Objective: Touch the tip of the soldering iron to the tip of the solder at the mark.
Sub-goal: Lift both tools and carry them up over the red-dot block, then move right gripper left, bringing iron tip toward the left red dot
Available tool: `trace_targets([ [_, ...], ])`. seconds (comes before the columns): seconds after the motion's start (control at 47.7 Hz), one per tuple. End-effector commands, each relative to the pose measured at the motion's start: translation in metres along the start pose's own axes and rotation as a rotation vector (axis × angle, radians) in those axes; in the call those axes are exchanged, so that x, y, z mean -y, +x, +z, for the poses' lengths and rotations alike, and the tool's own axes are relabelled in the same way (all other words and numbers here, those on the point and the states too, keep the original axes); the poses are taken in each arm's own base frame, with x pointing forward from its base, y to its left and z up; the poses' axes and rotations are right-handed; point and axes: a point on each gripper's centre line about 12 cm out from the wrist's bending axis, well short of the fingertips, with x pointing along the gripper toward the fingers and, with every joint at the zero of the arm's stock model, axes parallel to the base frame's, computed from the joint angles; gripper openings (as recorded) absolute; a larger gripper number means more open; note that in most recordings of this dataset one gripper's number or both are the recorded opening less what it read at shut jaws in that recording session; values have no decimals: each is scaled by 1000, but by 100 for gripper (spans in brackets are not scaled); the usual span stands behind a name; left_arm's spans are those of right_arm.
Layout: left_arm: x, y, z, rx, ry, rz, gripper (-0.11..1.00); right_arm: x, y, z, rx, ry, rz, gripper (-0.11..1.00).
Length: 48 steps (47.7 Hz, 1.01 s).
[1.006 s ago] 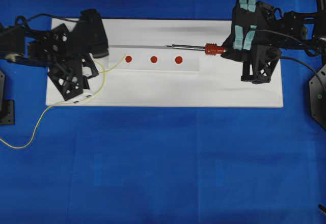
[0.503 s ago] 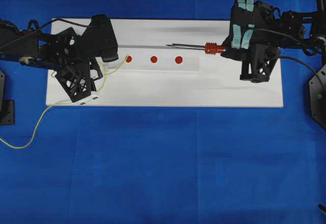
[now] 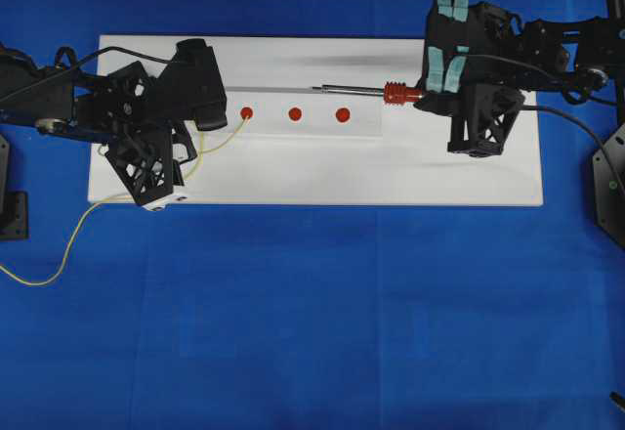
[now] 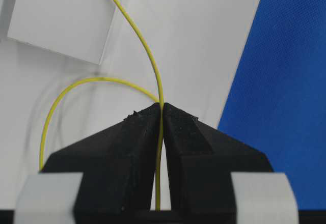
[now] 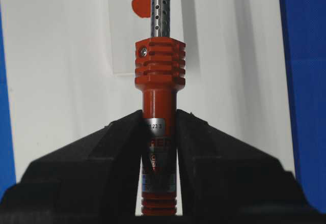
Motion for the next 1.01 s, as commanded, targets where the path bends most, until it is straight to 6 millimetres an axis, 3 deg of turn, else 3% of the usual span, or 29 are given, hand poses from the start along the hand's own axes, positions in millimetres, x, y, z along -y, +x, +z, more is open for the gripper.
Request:
trace_targets([
  [0.0,2,-5,7,27,3,-6,2,2,-3,16,43,2,-6,6],
  [0.566,2,-5,8,28,-3,-7,2,-11,61,52,-64,-52,23,6],
  [0.985,2,-6,8,30,-5,-7,2,-17,78,59,-76,-79,28,6],
])
